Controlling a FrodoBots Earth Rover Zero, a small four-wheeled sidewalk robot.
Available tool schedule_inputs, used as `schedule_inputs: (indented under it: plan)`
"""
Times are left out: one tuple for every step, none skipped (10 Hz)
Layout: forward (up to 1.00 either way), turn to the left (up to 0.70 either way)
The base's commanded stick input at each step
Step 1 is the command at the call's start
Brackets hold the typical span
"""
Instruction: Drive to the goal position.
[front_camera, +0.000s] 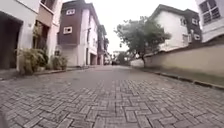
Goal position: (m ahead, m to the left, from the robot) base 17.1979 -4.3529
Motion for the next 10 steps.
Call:
schedule_inputs:
  plan:
    - [0.7,0.0]
    - [0.7,0.0]
    - [0.7,0.0]
    - [0.7,0.0]
    - [0.7,0.0]
    - [0.7,0.0]
    - [0.7,0.0]
    - [0.7,0.0]
    - [0.7,0.0]
    - [0.7,0.0]
